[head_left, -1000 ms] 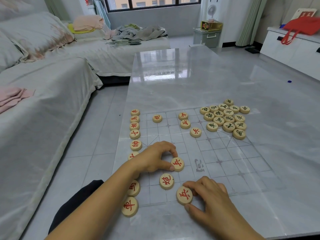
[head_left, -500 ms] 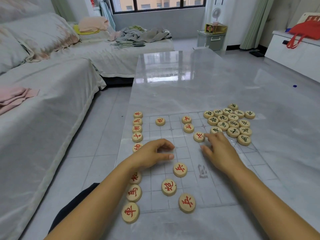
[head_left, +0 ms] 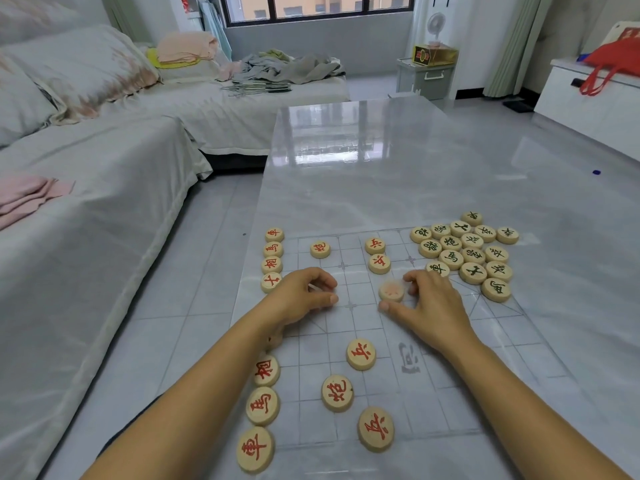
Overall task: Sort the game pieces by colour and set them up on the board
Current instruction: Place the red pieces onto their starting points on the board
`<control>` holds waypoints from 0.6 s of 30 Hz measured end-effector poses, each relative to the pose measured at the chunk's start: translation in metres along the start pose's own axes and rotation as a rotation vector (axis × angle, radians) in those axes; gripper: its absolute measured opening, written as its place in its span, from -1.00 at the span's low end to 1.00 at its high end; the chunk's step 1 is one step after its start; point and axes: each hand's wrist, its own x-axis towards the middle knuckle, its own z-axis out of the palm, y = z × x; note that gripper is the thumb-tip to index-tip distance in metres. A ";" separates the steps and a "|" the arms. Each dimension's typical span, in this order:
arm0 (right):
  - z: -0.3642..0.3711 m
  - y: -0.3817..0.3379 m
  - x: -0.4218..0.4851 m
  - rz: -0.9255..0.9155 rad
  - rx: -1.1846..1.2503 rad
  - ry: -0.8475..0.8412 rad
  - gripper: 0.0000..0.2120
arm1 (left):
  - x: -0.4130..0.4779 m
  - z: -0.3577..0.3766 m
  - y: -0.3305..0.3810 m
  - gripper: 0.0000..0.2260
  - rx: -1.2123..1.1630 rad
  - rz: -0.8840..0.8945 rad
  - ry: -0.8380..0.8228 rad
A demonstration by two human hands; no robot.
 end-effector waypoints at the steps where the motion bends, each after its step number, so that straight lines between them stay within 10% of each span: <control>1: 0.001 -0.003 0.001 0.015 -0.016 0.015 -0.50 | 0.002 0.000 0.002 -0.85 0.008 0.005 0.015; 18: 0.023 -0.019 0.002 -0.318 0.078 -0.107 -0.63 | 0.028 0.000 0.005 -0.87 0.090 0.060 0.160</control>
